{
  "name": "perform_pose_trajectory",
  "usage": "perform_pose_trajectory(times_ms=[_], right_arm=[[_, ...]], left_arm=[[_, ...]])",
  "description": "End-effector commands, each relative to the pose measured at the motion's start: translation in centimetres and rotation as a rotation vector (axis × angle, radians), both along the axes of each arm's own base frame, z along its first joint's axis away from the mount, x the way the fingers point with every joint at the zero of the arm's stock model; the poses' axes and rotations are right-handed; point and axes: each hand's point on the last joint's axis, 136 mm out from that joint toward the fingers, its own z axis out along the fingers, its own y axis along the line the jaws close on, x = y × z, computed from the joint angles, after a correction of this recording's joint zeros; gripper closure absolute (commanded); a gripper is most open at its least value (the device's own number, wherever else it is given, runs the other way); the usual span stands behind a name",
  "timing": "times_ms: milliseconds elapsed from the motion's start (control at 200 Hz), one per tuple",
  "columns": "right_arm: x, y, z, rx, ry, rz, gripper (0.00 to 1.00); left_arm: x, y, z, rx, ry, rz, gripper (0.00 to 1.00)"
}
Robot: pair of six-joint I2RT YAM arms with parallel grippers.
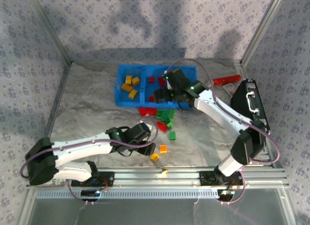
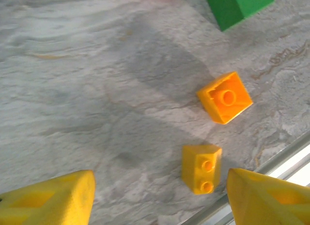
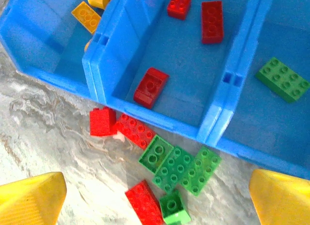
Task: Sort the legos into containers by color
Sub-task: Pick up the lego from the middle-left of the table.
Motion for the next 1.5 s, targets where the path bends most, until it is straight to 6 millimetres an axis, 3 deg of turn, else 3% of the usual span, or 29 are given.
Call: perform_pose_trajectory(times_ms=[0,275,295,335,865,1124,1354,1494], right_arm=[[-1.0,-1.5,0.3,0.031,-0.015,-0.031,0.01],[-2.9,-5.3,-0.6,0.068,-0.007,-0.102,0.02],[-3.3,-5.7,-1.8,0.055,0.016,-0.106,0.02],[-3.5,-6.0,-2.0,0.062,0.021,-0.111,0.02],[-4.6,-8.2,-3.3,0.075,0.042,-0.155,0.03],[-4.6,-8.9,-3.0,0.079,0.028,-0.171,0.03],[-4.8,-9.9,-3.1,0.081,0.024,-0.195,0.03],[-5.0,-10.2,-3.2,0.086,0.025,-0.200,0.03]], left_arm=[[-1.0,-2.4,0.2,-0.015,0.036,-0.066,0.28],[-3.1,-3.5,-1.8,0.072,0.107,-0.135,0.32],[-3.1,-3.5,-2.0,0.079,0.108,-0.135,0.33],[-3.2,-3.7,-2.3,0.088,0.113,-0.137,0.35],[-4.1,-3.2,-5.6,0.222,0.186,-0.143,0.43],[-4.4,-3.1,-7.1,0.253,0.215,-0.145,0.51],[-3.9,-2.8,-7.4,0.278,0.210,-0.142,0.68],[-2.4,-2.2,-5.9,0.238,0.181,-0.108,0.70]])
